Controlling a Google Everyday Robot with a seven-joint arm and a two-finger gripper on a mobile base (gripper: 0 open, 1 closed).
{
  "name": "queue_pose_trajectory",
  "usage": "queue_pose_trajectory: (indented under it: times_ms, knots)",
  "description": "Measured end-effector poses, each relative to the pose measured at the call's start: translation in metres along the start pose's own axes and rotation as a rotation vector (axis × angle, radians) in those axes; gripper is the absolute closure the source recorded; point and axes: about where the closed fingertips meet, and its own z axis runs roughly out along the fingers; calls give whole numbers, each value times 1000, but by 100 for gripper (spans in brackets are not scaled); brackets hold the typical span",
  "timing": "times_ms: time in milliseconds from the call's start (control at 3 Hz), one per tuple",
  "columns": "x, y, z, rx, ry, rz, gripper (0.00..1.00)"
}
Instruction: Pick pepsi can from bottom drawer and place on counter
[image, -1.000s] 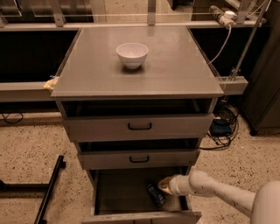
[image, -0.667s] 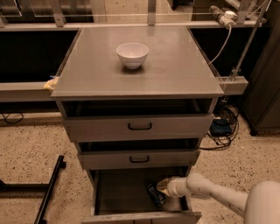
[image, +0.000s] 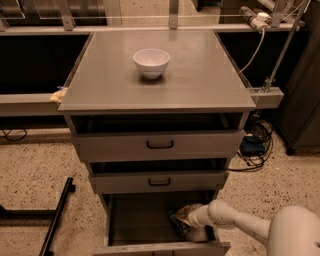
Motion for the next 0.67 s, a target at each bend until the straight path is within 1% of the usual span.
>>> queue_pose_trajectory:
  times_ms: [333,667]
  knots:
    - [7,2,10,-2,9,12,18]
    - [15,2,15,0,21,20,11]
